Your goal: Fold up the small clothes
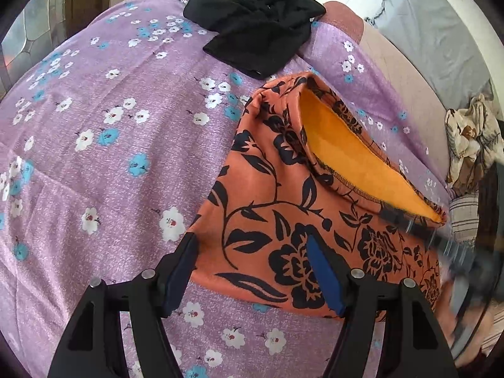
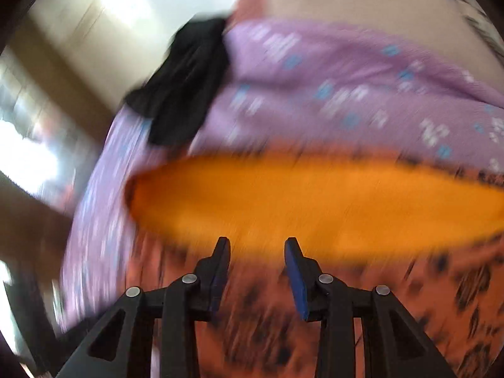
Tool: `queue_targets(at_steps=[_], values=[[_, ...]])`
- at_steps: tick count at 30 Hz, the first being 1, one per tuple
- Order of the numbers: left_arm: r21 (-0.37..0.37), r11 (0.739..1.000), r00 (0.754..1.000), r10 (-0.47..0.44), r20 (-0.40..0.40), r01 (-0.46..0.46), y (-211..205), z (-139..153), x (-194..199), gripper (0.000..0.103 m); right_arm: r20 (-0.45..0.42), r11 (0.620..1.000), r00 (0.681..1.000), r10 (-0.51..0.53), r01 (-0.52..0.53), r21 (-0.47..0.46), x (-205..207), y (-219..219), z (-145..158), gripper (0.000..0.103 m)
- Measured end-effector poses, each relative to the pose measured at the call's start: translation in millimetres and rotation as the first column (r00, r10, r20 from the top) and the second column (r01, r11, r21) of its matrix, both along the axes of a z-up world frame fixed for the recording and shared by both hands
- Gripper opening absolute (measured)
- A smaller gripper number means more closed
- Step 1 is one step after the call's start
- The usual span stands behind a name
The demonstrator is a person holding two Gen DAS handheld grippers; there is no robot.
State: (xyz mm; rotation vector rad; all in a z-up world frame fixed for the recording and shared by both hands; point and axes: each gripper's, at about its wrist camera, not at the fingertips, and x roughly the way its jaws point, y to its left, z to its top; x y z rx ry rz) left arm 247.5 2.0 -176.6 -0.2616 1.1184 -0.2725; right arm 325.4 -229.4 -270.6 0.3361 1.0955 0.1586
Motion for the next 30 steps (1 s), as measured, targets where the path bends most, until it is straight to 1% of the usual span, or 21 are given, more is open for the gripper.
queue_targets(at_steps=[1,3,4,6,9,10,11,13,14,15,16,18,19,20,21,23,24,26,28,29,30], values=[[0.008,1.000,1.000,-0.006,-0.001,0.006,-1,-1,-1,0.072,-0.024,1.000,0.999,0.021,-0.022,-0.007,-8,10,-8,0.038],[0.012,1.000,1.000,-0.016,-0.012,0.016,-3,-5,-3,0.072,-0.064,1.000,0.998,0.022,-0.024,-0.020,-7,16,-22,0.038],[0.013,1.000,1.000,-0.018,-0.023,0.018,-4,-7,-2,0.072,-0.069,0.998,0.998,-0.001,-0.003,-0.062,3,17,-29,0.038],[0.019,1.000,1.000,-0.017,-0.026,0.018,-4,-9,-1,0.072,-0.029,0.996,0.999,-0.038,0.036,-0.086,21,12,-31,0.038],[0.021,1.000,0.999,-0.019,-0.030,0.019,-5,-9,2,0.072,0.033,0.979,0.986,-0.161,0.164,-0.118,71,-7,-29,0.038],[0.020,1.000,0.999,-0.017,-0.030,0.018,-5,-9,5,0.071,0.076,0.966,0.970,-0.229,0.236,-0.105,91,-18,-25,0.038],[0.018,1.000,0.999,-0.015,-0.030,0.016,-4,-9,7,0.071,0.103,0.956,0.958,-0.269,0.278,-0.092,99,-25,-22,0.038],[0.006,1.000,1.000,-0.006,-0.028,0.006,-3,-9,12,0.072,0.171,0.918,0.907,-0.385,0.395,-0.028,114,-45,-9,0.038],[-0.001,1.000,1.000,0.000,-0.026,0.000,-3,-8,14,0.072,0.182,0.905,0.889,-0.420,0.425,0.012,115,-52,-3,0.038],[-0.007,1.000,1.000,0.009,-0.022,-0.009,-1,-7,15,0.072,0.180,0.903,0.887,-0.426,0.429,0.027,117,-53,0,0.038],[-0.009,1.000,1.000,0.025,-0.015,-0.025,1,-5,16,0.072,0.172,0.909,0.893,-0.416,0.415,0.041,112,-59,3,0.039],[0.013,0.998,0.998,0.058,0.000,-0.058,6,-2,15,0.072,0.151,0.927,0.915,-0.375,0.373,0.043,100,-62,2,0.039],[0.022,0.997,0.997,0.076,0.011,-0.076,9,1,14,0.072,0.134,0.940,0.930,-0.341,0.341,0.025,91,-62,1,0.039],[0.030,0.995,0.996,0.091,0.013,-0.092,12,1,13,0.072,0.125,0.946,0.939,-0.322,0.325,-0.006,84,-58,-3,0.039],[0.038,0.994,0.995,0.102,0.011,-0.103,12,1,14,0.072,0.130,0.943,0.941,-0.313,0.324,-0.075,70,-57,-3,0.039],[0.077,0.988,0.991,0.131,0.006,-0.131,18,-3,13,0.072,0.156,0.913,0.924,-0.349,0.373,-0.168,42,-61,-5,0.039],[0.098,0.985,0.990,0.139,0.004,-0.139,20,-5,14,0.071,0.157,0.897,0.913,-0.375,0.401,-0.188,36,-69,-7,0.039],[0.140,0.979,0.988,0.152,-0.007,-0.150,22,-11,15,0.072,0.153,0.822,0.856,-0.494,0.517,-0.238,22,-100,-17,0.039],[0.157,0.979,0.990,0.138,-0.034,-0.131,23,-20,15,0.072,0.153,0.727,0.795,-0.587,0.601,-0.333,14,-133,-30,0.039],[0.166,0.979,0.991,0.129,-0.042,-0.120,21,-23,16,0.072,0.126,0.704,0.785,-0.606,0.603,-0.375,15,-144,-40,0.039],[0.177,0.977,0.991,0.126,-0.043,-0.116,18,-25,17,0.072,0.044,0.715,0.792,-0.609,0.572,-0.402,18,-156,-55,0.039]])
